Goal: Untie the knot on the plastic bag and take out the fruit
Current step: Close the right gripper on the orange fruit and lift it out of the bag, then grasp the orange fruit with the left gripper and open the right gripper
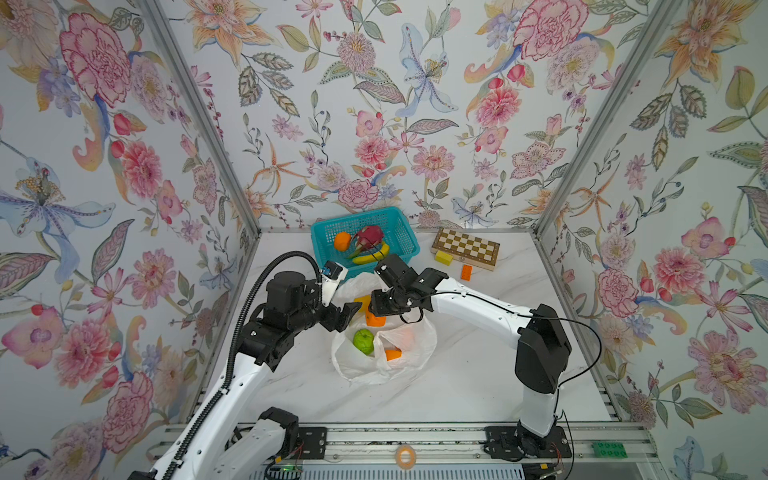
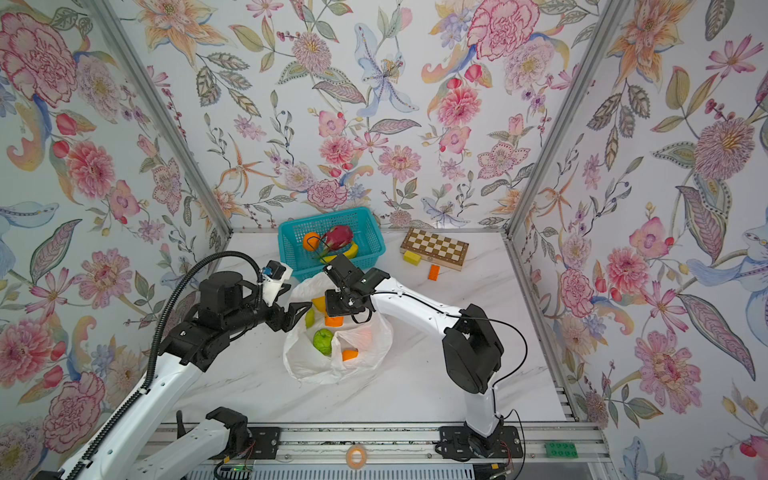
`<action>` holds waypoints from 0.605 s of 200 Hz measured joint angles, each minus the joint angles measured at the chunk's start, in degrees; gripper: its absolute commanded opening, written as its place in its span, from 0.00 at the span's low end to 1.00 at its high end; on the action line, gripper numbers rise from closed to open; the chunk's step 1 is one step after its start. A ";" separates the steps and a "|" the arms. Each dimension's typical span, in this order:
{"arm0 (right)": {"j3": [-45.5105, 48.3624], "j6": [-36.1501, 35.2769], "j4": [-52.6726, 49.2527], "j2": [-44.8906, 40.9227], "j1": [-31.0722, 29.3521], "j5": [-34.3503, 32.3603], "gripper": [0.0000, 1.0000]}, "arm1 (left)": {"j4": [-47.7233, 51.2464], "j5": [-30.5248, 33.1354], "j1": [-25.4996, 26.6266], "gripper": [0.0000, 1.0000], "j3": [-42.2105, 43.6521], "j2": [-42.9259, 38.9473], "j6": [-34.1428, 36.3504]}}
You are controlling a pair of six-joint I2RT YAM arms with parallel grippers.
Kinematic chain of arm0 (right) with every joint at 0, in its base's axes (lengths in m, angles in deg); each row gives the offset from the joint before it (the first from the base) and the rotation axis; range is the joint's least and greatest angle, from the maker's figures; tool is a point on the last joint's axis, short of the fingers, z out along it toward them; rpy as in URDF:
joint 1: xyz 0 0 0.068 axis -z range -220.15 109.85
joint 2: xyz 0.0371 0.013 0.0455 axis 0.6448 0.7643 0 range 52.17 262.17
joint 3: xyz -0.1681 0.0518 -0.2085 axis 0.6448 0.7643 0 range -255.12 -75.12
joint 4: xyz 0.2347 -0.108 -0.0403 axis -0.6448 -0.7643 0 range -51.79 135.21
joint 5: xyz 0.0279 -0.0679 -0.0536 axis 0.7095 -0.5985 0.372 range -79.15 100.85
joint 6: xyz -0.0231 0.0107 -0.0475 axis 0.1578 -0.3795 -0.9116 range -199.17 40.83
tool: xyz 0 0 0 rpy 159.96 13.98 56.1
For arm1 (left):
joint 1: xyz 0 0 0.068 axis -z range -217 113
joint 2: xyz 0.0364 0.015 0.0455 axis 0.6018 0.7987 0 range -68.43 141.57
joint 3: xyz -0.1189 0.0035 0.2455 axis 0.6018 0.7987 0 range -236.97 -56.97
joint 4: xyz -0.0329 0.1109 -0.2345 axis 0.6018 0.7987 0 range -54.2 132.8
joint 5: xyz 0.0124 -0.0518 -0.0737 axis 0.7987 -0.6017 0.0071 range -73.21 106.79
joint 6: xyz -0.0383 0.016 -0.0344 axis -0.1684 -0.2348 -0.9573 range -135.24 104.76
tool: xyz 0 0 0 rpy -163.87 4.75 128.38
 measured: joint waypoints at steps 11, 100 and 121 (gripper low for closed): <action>1.64 0.94 1.29 -2.03 0.44 0.26 0.38 | 0.00 -1.36 0.00 0.87 0.00 0.55 1.81; 14.88 9.84 12.52 -16.87 4.98 4.22 0.36 | -9.88 -15.63 0.00 0.94 0.11 6.03 8.83; 16.74 11.19 15.50 -19.45 5.25 5.16 0.35 | -11.02 -17.73 0.11 0.95 -0.09 8.63 9.73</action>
